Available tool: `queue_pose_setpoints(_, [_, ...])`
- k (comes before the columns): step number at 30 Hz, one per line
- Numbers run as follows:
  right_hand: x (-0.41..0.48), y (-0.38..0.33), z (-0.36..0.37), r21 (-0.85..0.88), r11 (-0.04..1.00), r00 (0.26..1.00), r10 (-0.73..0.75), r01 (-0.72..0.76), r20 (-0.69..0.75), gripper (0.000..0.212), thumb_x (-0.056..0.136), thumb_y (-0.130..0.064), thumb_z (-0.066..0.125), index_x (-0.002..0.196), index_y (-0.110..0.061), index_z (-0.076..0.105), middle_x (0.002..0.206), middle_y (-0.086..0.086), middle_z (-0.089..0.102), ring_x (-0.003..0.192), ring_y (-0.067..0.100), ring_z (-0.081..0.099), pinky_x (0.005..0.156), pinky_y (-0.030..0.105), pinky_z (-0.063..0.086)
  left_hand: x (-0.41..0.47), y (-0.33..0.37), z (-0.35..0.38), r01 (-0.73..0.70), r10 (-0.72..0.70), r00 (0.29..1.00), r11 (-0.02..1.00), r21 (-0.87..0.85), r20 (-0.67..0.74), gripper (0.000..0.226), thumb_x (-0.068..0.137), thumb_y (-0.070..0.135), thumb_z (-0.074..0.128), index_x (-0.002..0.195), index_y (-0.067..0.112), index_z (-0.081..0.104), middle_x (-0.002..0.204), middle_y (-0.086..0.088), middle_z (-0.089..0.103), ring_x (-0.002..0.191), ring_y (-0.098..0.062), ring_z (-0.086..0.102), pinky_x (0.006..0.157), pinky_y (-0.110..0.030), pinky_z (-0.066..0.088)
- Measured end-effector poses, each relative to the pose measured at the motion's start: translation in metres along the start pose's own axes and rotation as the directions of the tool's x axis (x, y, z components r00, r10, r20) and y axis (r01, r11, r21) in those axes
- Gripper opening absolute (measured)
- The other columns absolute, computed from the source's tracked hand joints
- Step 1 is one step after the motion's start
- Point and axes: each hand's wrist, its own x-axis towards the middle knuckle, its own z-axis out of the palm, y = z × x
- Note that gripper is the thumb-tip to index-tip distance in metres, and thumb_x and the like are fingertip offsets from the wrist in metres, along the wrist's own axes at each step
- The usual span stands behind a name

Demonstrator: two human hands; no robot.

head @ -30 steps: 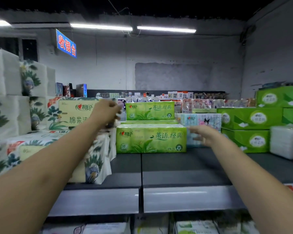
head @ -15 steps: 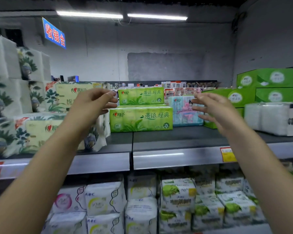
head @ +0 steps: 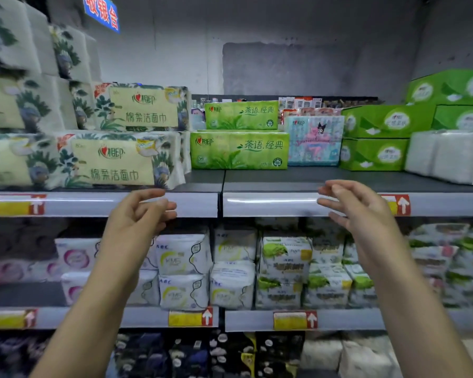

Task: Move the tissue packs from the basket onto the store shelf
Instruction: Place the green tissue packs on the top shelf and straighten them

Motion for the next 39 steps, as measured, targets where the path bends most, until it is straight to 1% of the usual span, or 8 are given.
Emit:
queue_pose_setpoints(3, [-0.021,-0.002,0.005,0.01,1.0,1.0,0.018,-0.018,0.006,0.016,0.097,-0.023,0.048,0.094,-0.026,0.064,0.103,-0.006,0.07,0.098,0.012,0.066,0.093,0.033,0.046,-0.014,0.003,-0.017,0.009,-0.009,1.0,1.0,-0.009,0.003,0.011,0.095,0.014,0.054,0.096,0.022,0.061,0.09,-0.002,0.072,0.09,-0.019,0.069,0.085,-0.032,0.051])
queue_pose_setpoints(8, [-0.057,-0.018,0.011,0.024,0.999,0.999,0.034,-0.034,0.006,0.016,0.097,-0.023,0.048,0.097,-0.022,0.063,0.106,-0.002,0.069,0.099,0.012,0.065,0.097,0.035,0.046,-0.034,0.016,-0.045,0.009,-0.009,1.0,0.999,-0.034,0.027,0.012,0.096,0.014,0.053,0.098,0.022,0.062,0.09,-0.001,0.072,0.086,-0.013,0.069,0.079,-0.024,0.048])
queue_pose_setpoints(11, [-0.08,-0.023,0.016,0.024,0.999,0.999,0.032,-0.032,-0.007,0.015,0.097,-0.023,0.049,0.098,-0.022,0.063,0.105,-0.002,0.069,0.099,0.012,0.066,0.096,0.035,0.048,-0.044,0.021,-0.06,0.029,-0.027,0.998,0.999,-0.03,0.052,0.013,0.095,0.017,0.053,0.098,0.026,0.062,0.088,0.004,0.073,0.088,-0.009,0.069,0.081,-0.027,0.048])
queue_pose_setpoints(15, [-0.108,-0.024,0.023,0.017,0.997,0.996,0.073,-0.072,-0.046,0.014,0.096,-0.022,0.051,0.098,-0.021,0.065,0.104,-0.001,0.07,0.097,0.013,0.067,0.093,0.034,0.049,-0.053,0.025,-0.08,0.068,-0.067,0.993,0.998,-0.011,0.097,0.015,0.095,0.016,0.053,0.099,0.026,0.063,0.095,0.001,0.072,0.096,-0.012,0.066,0.088,-0.032,0.049])
queue_pose_setpoints(21, [-0.145,-0.015,0.025,-0.022,0.995,0.992,0.1,-0.102,-0.07,0.016,0.095,-0.023,0.051,0.1,-0.021,0.066,0.1,-0.005,0.072,0.092,0.009,0.069,0.092,0.035,0.05,-0.084,0.028,-0.103,0.098,-0.085,0.984,0.992,-0.076,0.16,0.014,0.09,0.025,0.056,0.099,0.026,0.068,0.093,0.008,0.075,0.094,-0.004,0.067,0.086,-0.027,0.047])
queue_pose_setpoints(25, [-0.159,-0.01,0.024,-0.017,0.991,0.989,0.133,-0.134,-0.07,0.017,0.095,-0.022,0.05,0.099,-0.02,0.066,0.099,-0.006,0.072,0.092,0.008,0.069,0.093,0.034,0.049,-0.095,0.018,-0.109,0.161,-0.15,0.973,0.986,-0.052,0.173,0.013,0.092,0.024,0.055,0.095,0.026,0.068,0.092,0.007,0.074,0.097,-0.007,0.065,0.088,-0.03,0.047])
queue_pose_setpoints(32, [-0.155,0.015,0.026,-0.049,0.977,0.978,0.206,-0.208,-0.036,0.017,0.095,-0.022,0.051,0.098,-0.019,0.067,0.099,-0.004,0.072,0.093,0.012,0.068,0.088,0.031,0.051,-0.092,-0.011,-0.107,0.225,-0.219,0.961,0.974,-0.018,0.167,0.014,0.094,0.02,0.053,0.095,0.02,0.067,0.097,0.002,0.072,0.098,-0.009,0.064,0.083,-0.027,0.045])
queue_pose_setpoints(39, [-0.148,0.065,0.027,-0.078,0.947,0.95,0.31,-0.311,-0.027,0.016,0.094,-0.024,0.052,0.098,-0.021,0.067,0.099,-0.006,0.072,0.096,0.013,0.068,0.094,0.037,0.049,-0.096,-0.062,-0.093,0.336,-0.332,0.925,0.942,0.007,0.188,0.016,0.094,0.019,0.052,0.097,0.019,0.067,0.1,0.003,0.072,0.1,-0.009,0.063,0.094,-0.031,0.044])
